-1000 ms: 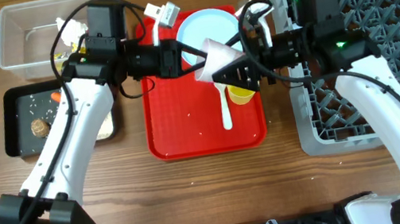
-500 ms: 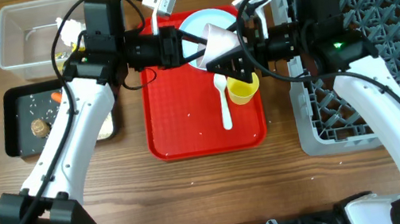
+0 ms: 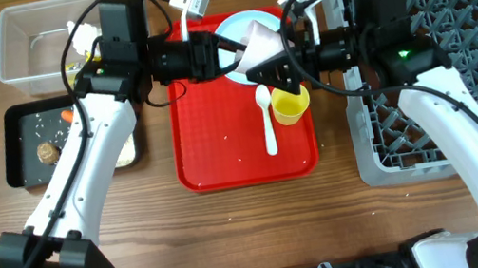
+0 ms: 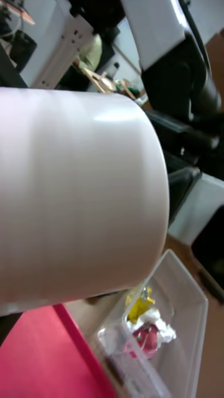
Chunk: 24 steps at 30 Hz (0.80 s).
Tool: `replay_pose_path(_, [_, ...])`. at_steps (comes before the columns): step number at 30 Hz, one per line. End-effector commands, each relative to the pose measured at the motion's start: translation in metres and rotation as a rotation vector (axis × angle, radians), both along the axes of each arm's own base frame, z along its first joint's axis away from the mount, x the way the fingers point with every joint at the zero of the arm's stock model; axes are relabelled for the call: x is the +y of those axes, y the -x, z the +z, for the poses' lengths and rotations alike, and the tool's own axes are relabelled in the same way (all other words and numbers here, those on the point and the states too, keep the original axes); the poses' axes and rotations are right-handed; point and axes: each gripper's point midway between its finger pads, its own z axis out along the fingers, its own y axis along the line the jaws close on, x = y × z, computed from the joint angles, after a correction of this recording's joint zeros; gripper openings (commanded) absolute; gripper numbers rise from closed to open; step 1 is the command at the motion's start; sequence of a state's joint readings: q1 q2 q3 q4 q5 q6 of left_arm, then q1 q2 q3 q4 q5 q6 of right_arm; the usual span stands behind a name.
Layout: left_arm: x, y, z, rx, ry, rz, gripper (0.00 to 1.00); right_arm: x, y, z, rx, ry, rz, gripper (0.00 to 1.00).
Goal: Sort waste into correct bins and load items into the dishwasher rack
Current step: 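Hand the pink cup from the left gripper to the right gripper, then carry the pink cup right over the dish rack with the right gripper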
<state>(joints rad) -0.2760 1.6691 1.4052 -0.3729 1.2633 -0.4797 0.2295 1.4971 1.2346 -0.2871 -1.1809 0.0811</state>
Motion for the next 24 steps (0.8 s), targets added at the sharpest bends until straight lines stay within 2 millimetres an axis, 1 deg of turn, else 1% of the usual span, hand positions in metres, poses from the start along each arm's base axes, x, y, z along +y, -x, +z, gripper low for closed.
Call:
replay_pose_path(1, [-0.005, -0.003, 0.0, -0.024, -0.02, 0.018, 0.49, -0.002, -0.001, -0.001, 0.009, -0.009, 0.007, 0.65])
replay_pose_path(2, [-0.004, -0.005, -0.001, -0.025, -0.025, 0.028, 0.53, -0.004, -0.003, -0.002, 0.012, -0.008, -0.001, 0.64])
replay_pose_path(8, [0.007, -0.021, -0.009, -0.031, -0.074, 0.115, 0.59, -0.026, -0.015, -0.006, 0.041, 0.0, -0.067, 0.61])
replay_pose_path(11, [0.013, -0.03, -0.017, -0.019, -0.117, 0.173, 0.62, -0.039, -0.025, -0.012, 0.063, 0.026, -0.134, 0.61])
replay_pose_path(12, [0.016, -0.034, -0.022, -0.01, -0.139, 0.198, 0.63, -0.047, -0.03, -0.016, 0.076, 0.048, -0.177, 0.61])
replay_pose_path(15, [0.028, -0.044, -0.042, 0.024, -0.242, 0.291, 0.66, -0.068, -0.042, -0.027, 0.108, 0.113, -0.299, 0.6])
replay_pose_path(18, [0.041, -0.049, -0.063, 0.023, -0.356, 0.36, 0.66, -0.091, -0.048, -0.034, 0.135, 0.174, -0.408, 0.6])
replay_pose_path(19, [0.048, -0.052, -0.072, 0.038, -0.409, 0.398, 0.66, -0.099, -0.048, -0.035, 0.141, 0.194, -0.446, 0.6])
replay_pose_path(22, [0.066, -0.057, -0.091, 0.062, -0.531, 0.486, 0.67, -0.121, -0.047, -0.035, 0.157, 0.249, -0.546, 0.6])
replay_pose_path(24, [0.078, -0.058, -0.105, 0.07, -0.623, 0.542, 0.67, -0.137, -0.042, -0.034, 0.174, 0.294, -0.621, 0.6])
